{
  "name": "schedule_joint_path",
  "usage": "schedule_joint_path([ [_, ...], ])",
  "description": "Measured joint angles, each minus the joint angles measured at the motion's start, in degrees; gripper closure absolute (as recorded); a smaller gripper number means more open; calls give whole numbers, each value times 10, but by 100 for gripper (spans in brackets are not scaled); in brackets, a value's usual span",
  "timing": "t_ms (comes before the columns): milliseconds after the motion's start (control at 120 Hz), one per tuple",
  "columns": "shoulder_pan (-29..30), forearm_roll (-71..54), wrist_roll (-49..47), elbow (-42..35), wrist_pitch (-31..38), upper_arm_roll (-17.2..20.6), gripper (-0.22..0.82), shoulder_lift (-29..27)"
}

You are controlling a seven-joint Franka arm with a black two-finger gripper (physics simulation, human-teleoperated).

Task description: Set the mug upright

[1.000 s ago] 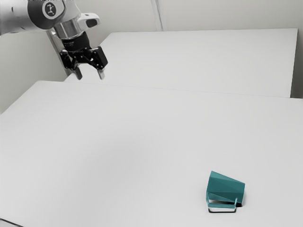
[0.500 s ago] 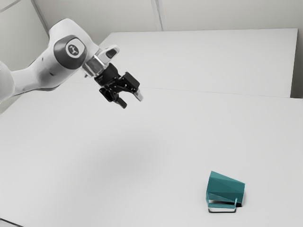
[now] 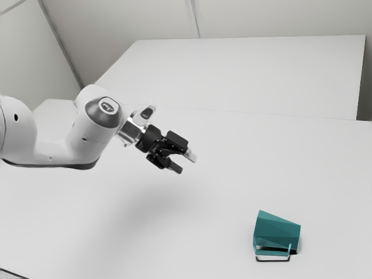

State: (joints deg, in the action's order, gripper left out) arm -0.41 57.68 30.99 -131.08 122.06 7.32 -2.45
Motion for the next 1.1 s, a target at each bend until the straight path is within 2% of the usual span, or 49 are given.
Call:
schedule_joint_path([
  [275, -22, 47, 78, -31, 18, 40, 2, 2],
  [500, -16, 82, 121, -45, 31, 71, 2, 2],
  [808, -33, 163, 155, -61, 48, 94, 2, 12],
  [1100, -67, 202, 175, -61, 66, 98, 2, 29],
])
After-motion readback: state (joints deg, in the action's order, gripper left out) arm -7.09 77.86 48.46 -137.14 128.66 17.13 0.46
